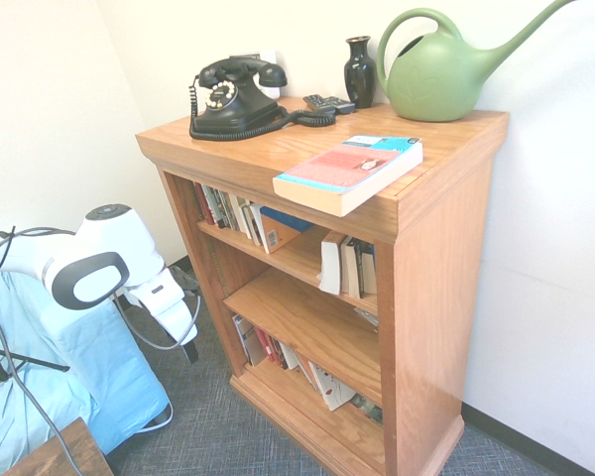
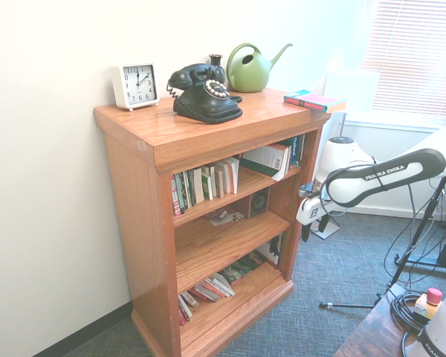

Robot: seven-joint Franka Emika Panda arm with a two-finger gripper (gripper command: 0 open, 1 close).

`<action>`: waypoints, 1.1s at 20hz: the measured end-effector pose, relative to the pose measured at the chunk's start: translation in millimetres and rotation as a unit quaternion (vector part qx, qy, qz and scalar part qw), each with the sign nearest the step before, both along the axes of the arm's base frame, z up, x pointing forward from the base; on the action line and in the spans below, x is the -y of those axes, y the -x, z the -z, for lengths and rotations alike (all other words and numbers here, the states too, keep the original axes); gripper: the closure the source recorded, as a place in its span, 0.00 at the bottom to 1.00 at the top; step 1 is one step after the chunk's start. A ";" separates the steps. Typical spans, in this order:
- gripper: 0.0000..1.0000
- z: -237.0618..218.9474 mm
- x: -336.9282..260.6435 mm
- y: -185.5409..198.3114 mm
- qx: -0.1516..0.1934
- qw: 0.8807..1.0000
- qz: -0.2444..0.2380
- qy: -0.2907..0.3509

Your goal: Organize the shelf

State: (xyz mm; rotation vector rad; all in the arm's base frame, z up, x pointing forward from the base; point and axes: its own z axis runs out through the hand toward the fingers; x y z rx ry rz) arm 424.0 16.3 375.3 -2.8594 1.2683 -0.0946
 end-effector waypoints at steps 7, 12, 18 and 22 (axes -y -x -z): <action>0.00 -3.0 19.2 -1.6 -0.001 1.000 0.025 0.019; 0.00 -50.7 84.9 -0.7 0.000 0.988 0.082 0.133; 0.00 -153.2 125.0 6.5 -0.005 0.949 0.113 0.295; 0.00 -192.2 125.2 1.7 -0.028 0.909 0.117 0.399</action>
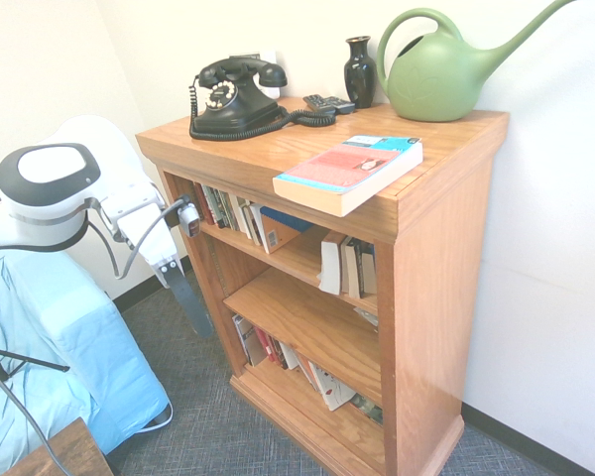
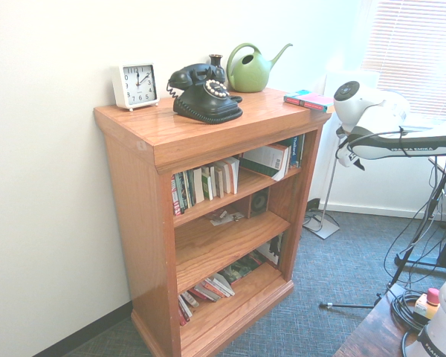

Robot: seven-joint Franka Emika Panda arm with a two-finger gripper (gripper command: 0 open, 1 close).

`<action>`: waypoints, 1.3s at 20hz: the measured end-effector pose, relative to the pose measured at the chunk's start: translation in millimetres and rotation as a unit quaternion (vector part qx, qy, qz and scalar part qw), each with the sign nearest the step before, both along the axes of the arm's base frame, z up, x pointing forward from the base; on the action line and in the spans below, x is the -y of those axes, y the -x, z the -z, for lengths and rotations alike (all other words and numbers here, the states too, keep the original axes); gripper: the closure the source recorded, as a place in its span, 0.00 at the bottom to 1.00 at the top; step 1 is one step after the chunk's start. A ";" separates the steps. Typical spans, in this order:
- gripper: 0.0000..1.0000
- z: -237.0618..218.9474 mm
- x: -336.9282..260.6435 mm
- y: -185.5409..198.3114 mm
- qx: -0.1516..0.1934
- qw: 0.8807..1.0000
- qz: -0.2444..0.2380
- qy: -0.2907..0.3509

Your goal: Organize the shelf

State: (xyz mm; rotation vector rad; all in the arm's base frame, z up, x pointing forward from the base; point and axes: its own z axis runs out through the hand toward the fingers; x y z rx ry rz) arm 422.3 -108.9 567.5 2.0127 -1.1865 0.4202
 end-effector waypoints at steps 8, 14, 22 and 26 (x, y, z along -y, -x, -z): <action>0.00 -24.9 2.9 -23.6 -0.070 0.979 0.060 0.183; 0.00 -50.4 -6.9 -59.3 -0.064 0.967 0.026 0.247; 0.00 -46.2 11.0 -92.6 -0.086 0.954 -0.059 0.281; 0.00 -39.5 2.1 -106.9 -0.094 0.948 -0.079 0.294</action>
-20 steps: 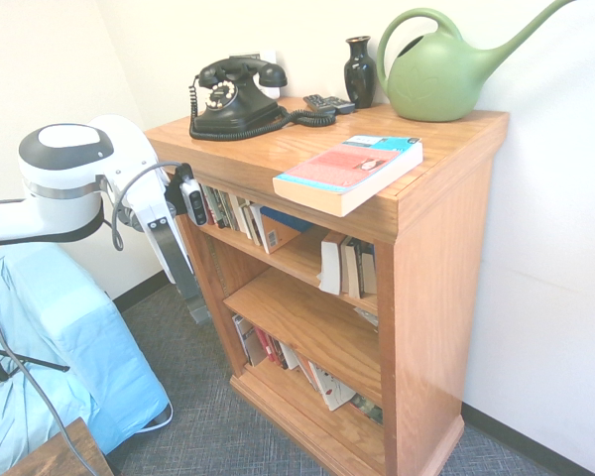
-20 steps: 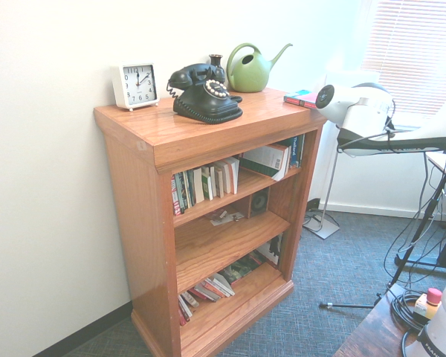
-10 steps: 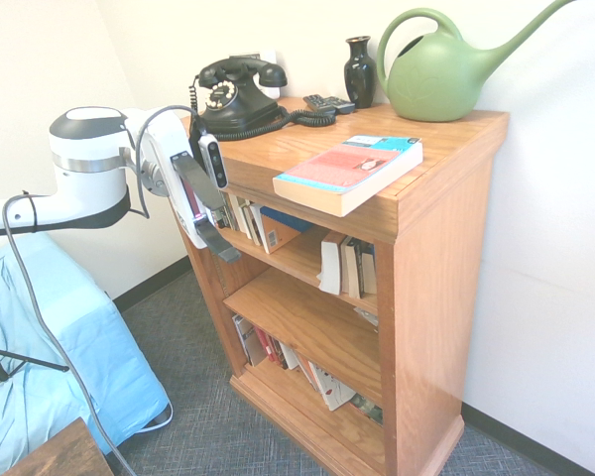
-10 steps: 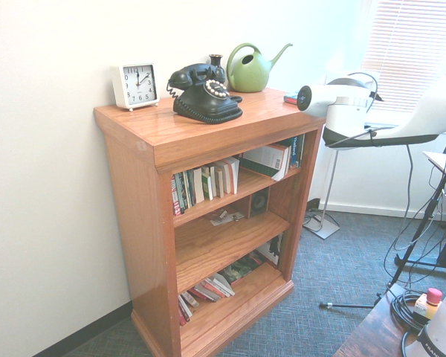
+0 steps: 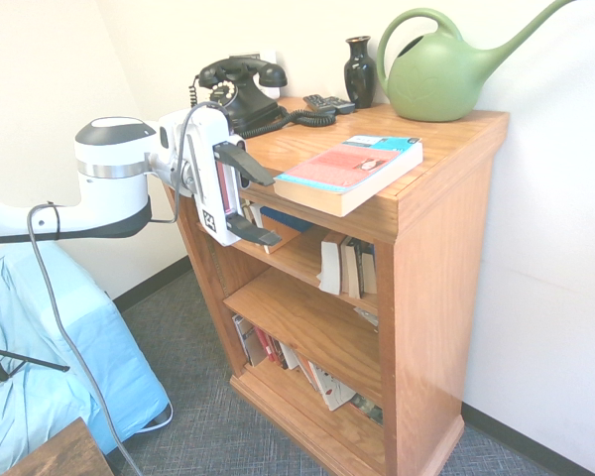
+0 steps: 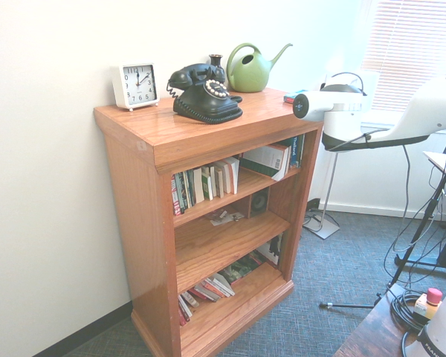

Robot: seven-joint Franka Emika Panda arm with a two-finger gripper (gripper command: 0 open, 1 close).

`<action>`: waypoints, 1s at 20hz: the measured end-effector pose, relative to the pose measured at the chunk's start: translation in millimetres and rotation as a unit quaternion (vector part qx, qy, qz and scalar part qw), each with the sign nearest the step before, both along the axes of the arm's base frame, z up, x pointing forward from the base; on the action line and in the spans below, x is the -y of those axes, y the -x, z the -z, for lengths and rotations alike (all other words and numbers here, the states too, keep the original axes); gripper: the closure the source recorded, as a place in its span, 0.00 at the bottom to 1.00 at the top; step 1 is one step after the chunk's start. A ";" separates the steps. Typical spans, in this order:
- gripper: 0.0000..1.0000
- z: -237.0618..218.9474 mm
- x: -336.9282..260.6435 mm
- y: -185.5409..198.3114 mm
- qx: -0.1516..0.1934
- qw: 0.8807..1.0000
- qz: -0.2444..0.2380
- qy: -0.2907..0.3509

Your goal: Organize the shelf

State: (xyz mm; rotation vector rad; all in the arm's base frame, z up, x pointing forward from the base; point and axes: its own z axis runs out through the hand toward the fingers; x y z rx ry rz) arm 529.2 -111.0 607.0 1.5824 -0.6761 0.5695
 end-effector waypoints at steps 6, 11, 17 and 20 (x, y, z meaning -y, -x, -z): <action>0.00 10.8 2.3 -28.2 -0.007 1.000 -0.014 0.012; 0.00 8.1 3.6 -43.0 0.002 1.000 -0.025 0.009; 0.00 8.4 2.7 -61.2 0.009 0.999 -0.031 0.008; 0.00 -1.0 0.3 -69.5 0.021 0.999 -0.033 0.009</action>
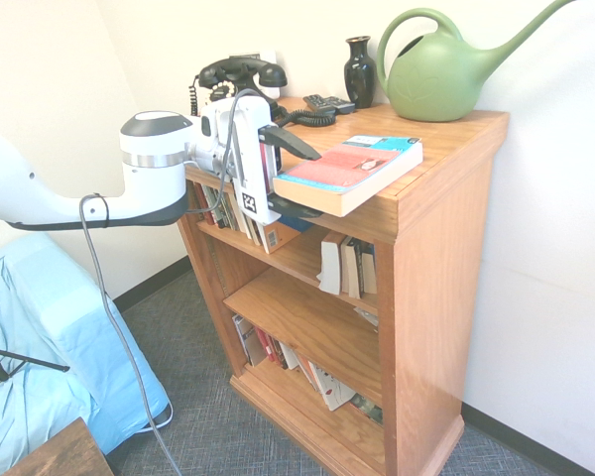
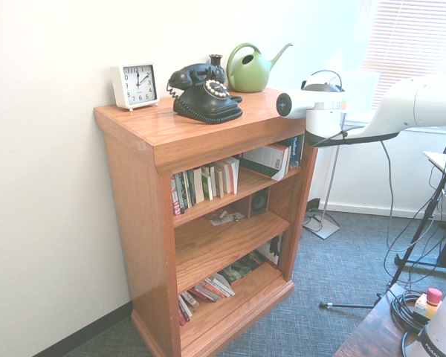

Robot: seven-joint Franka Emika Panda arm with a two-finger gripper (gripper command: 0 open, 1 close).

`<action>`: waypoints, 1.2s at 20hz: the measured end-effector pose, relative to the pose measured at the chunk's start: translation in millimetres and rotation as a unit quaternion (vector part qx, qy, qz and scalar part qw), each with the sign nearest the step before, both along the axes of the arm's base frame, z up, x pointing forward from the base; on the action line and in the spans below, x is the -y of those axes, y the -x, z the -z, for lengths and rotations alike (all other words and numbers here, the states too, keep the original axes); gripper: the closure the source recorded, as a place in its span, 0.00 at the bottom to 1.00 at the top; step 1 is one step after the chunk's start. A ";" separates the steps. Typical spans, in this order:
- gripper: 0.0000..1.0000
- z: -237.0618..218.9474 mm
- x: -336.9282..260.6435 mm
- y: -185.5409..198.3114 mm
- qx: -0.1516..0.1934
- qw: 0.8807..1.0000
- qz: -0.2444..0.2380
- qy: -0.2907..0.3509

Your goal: Organize the shelf

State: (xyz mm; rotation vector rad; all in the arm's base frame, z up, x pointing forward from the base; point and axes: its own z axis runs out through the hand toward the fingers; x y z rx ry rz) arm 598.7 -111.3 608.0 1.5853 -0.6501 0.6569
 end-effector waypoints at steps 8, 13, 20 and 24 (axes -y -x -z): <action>0.00 -8.9 -2.3 -10.2 0.006 1.000 0.000 0.001; 0.00 -11.7 6.1 -8.4 0.004 1.000 0.009 0.001; 0.00 -8.1 17.7 -7.5 0.002 1.000 0.019 -0.001; 1.00 -3.9 25.4 -8.3 -0.001 1.000 0.022 -0.001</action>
